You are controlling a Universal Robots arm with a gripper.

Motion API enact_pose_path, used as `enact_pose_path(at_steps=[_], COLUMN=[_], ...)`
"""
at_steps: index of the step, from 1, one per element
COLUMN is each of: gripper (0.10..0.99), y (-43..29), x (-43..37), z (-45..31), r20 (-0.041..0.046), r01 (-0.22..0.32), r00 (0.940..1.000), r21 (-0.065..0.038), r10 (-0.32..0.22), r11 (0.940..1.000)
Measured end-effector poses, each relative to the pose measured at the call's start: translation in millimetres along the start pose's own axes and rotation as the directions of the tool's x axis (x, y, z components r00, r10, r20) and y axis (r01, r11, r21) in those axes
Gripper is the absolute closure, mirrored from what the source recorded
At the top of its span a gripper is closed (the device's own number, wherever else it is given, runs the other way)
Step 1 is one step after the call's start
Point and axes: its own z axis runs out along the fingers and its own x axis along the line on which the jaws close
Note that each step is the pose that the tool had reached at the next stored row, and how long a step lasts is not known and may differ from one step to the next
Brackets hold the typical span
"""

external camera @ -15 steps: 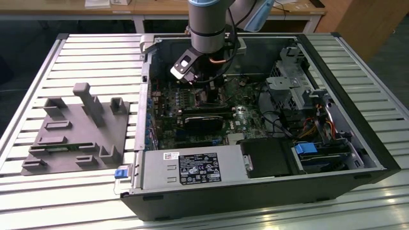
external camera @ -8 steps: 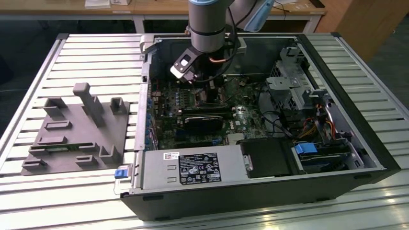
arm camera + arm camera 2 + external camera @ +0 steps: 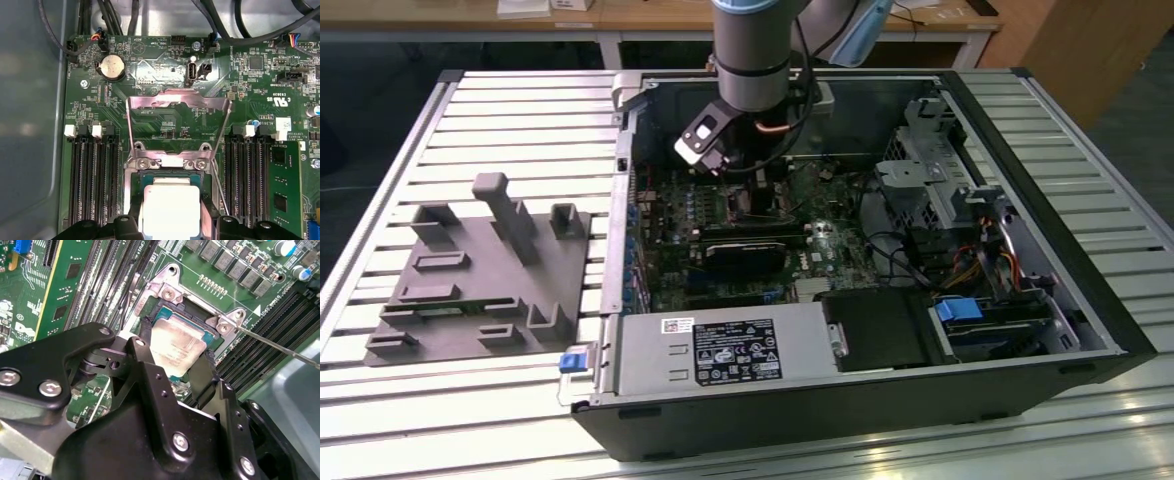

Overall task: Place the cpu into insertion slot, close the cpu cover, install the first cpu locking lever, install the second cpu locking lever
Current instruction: 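Place the cpu into insertion slot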

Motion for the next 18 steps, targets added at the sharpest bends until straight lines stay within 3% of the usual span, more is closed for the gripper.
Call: enact_pose_path(at_steps=[10, 12, 13, 18], gripper=[0.549, 0.537, 0.475, 0.475], y=[0.0, 0.0, -0.1, -0.1], x=[0.2, 0.3, 0.2, 0.0], z=[2.0, 2.1, 1.9, 1.1], r20=[-0.0013, -0.0014, -0.0009, -0.0001], r01=[0.0, 0.0, 0.0, 0.0], r00=[1.0, 1.0, 1.0, 1.0], r21=[-0.001, -0.001, -0.001, 0.0], r10=[0.0, 0.0, 0.0, 0.0], r11=[1.0, 1.0, 1.0, 1.0])
